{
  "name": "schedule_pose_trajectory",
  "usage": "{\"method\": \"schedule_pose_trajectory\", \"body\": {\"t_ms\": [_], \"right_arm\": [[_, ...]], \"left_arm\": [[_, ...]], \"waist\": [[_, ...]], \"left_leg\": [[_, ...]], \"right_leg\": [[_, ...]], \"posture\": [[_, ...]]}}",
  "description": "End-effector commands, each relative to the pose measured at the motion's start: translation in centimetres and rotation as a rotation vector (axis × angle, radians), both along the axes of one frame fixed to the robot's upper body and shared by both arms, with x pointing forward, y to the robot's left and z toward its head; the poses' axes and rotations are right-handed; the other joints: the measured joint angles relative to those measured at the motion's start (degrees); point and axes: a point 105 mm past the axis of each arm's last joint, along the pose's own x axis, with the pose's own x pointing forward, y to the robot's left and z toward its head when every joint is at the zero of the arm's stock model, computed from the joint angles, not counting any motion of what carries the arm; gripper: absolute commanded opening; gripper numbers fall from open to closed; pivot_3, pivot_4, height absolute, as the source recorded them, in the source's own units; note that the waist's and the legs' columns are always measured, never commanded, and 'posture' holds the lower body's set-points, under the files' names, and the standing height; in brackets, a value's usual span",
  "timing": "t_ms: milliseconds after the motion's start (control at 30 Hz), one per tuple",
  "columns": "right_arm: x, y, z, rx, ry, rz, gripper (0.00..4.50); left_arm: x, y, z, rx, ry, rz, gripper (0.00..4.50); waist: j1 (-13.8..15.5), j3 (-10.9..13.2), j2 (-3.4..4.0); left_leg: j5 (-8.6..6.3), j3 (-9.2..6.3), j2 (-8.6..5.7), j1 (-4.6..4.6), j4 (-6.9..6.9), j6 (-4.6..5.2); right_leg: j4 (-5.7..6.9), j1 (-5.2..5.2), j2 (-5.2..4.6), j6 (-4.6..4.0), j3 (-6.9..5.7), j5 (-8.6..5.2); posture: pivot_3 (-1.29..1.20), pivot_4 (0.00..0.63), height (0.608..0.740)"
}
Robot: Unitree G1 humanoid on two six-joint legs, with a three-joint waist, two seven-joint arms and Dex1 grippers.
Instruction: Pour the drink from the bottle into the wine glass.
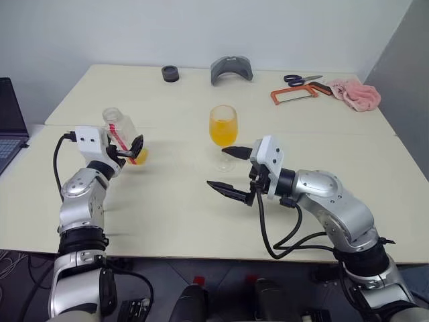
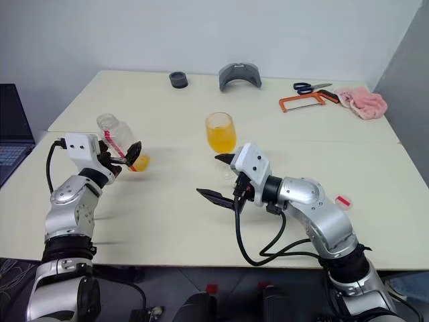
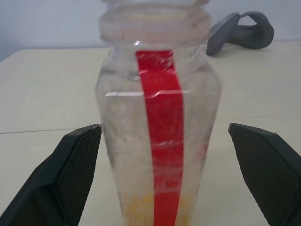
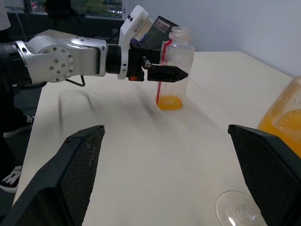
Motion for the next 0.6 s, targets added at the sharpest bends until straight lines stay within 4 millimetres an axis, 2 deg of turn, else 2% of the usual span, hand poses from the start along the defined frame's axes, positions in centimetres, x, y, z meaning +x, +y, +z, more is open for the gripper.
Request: {"method": "schedule_pose_trajectory", "body": {"t_ms": [33, 167, 267, 367, 500, 600], "right_arm": [[-1.1, -0.6, 0.3, 0.018, -0.021, 0.029, 4.50], [-0.6, -1.5, -1.8, 0.024, 0.001, -0.035, 4.50], [0.5, -2.6, -3.1, 0.070, -0.008, -0.160, 4.50], [1.7, -4.4, -4.1, 0.145, -0.022, -0.321, 4.50], [4.0, -8.0, -5.8, 0.301, -0.001, -0.646, 4.50], [4.7, -9.2, -6.7, 0.352, 0.012, -0.752, 4.50]], "left_arm": [[-0.9, 0.1, 1.8, 0.049, -0.086, 0.020, 4.48], [-2.3, 0.8, 1.1, 0.044, -0.075, 0.056, 4.48], [-3.3, 0.7, 0.7, 0.044, -0.059, 0.059, 4.48], [-4.5, 0.8, -0.1, 0.056, -0.028, 0.099, 4.48], [-6.5, -0.3, -1.1, 0.045, -0.039, 0.096, 4.48], [-7.3, -0.8, -1.6, 0.035, -0.037, 0.102, 4.48]], "waist": [[0.03, 0.00, 0.00], [0.00, -0.01, -0.01], [-0.01, -0.02, -0.04], [0.04, -0.03, -0.05], [0.04, -0.08, -0.07], [0.10, -0.09, -0.08]], "left_leg": [[0.00, 0.00, 0.00, 0.00, -0.01, 0.01], [-0.01, 0.03, 0.01, 0.02, -0.05, 0.01], [-0.01, 0.07, 0.02, 0.07, -0.13, 0.02], [-0.01, 0.09, 0.04, 0.08, -0.14, 0.01], [-0.01, 0.15, 0.06, 0.17, -0.22, 0.01], [-0.01, 0.23, 0.09, 0.24, -0.27, 0.01]], "right_leg": [[-0.01, 0.00, 0.00, 0.00, 0.00, 0.00], [-0.02, 0.00, -0.02, 0.00, 0.03, 0.00], [-0.04, 0.02, 0.00, 0.00, 0.04, 0.00], [-0.04, 0.02, -0.01, 0.00, 0.07, 0.00], [-0.05, 0.05, -0.02, 0.00, 0.13, 0.00], [-0.05, 0.07, 0.00, 0.00, 0.18, 0.00]], "posture": [[0.00, 0.150, 0.740], [0.00, 0.150, 0.740], [0.00, 0.150, 0.740], [0.00, 0.150, 0.740], [0.00, 0.150, 0.740], [0.00, 0.150, 0.740]]}}
